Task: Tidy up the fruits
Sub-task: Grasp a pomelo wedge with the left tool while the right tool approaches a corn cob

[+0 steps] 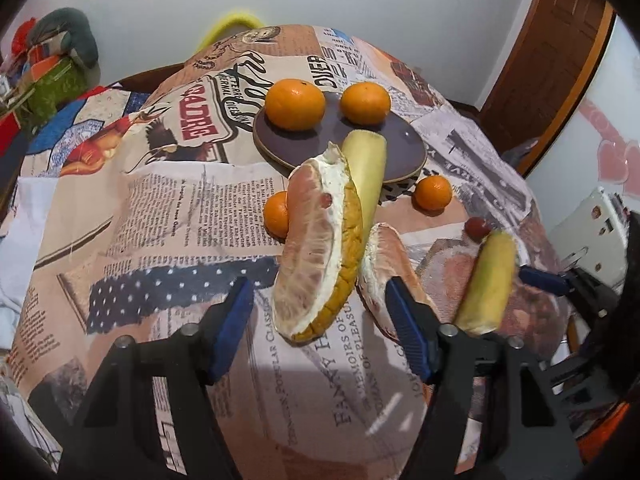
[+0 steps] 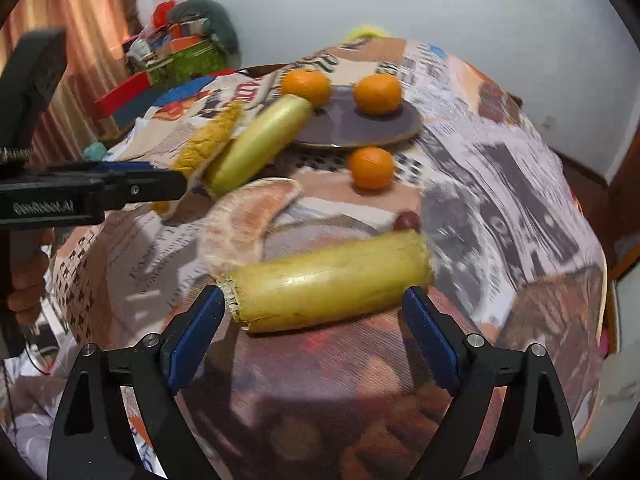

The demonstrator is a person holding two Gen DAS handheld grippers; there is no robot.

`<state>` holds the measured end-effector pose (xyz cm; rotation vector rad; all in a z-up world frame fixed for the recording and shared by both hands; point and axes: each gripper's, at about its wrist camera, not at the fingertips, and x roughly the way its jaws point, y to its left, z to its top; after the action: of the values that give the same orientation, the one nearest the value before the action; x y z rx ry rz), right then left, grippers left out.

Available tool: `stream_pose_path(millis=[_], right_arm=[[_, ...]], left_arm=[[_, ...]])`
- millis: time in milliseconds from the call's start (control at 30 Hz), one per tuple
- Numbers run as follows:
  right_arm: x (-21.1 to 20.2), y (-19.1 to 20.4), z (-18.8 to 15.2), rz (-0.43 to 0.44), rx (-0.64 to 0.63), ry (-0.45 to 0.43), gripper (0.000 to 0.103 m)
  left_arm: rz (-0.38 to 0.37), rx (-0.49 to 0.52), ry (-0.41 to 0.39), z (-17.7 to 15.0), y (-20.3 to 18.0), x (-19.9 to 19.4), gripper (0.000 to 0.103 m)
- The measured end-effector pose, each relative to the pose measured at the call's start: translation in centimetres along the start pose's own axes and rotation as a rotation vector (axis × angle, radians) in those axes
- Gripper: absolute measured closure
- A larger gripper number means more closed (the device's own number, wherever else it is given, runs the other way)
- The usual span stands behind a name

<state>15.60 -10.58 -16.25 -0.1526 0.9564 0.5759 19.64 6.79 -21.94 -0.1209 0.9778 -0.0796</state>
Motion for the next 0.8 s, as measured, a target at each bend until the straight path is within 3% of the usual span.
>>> stream_pose_path(millis=[133, 367, 433, 667, 800], right_arm=[[-0.8, -2.2, -0.8, -0.018, 0.049, 0.008, 0.015], [-1.9, -4.5, -1.7, -0.058, 0.08, 0.03, 0.015], [-2.6, -4.7, -1.7, -0.034, 0.101, 0.015, 0.015], [-2.2, -4.7, 0.6, -0.018, 0.17, -0.036, 0.014], [-0.1, -4.7, 1.7, -0.029, 0.215, -0.015, 0.014]], left_arm=[[0.0, 0.014, 0.012, 0.2, 0.0, 0.9, 0.062], [0.026, 0.037, -0.023, 0.1, -0.1, 0.5, 0.071], [0.031, 0.041, -0.034, 0.1, 0.0, 0.0, 0.076], [-0.014, -0.017, -0.029, -0.7, 1.5, -2.1, 0.08], [-0.044, -0.04, -0.011, -2.0, 2.3, -3.5, 0.08]])
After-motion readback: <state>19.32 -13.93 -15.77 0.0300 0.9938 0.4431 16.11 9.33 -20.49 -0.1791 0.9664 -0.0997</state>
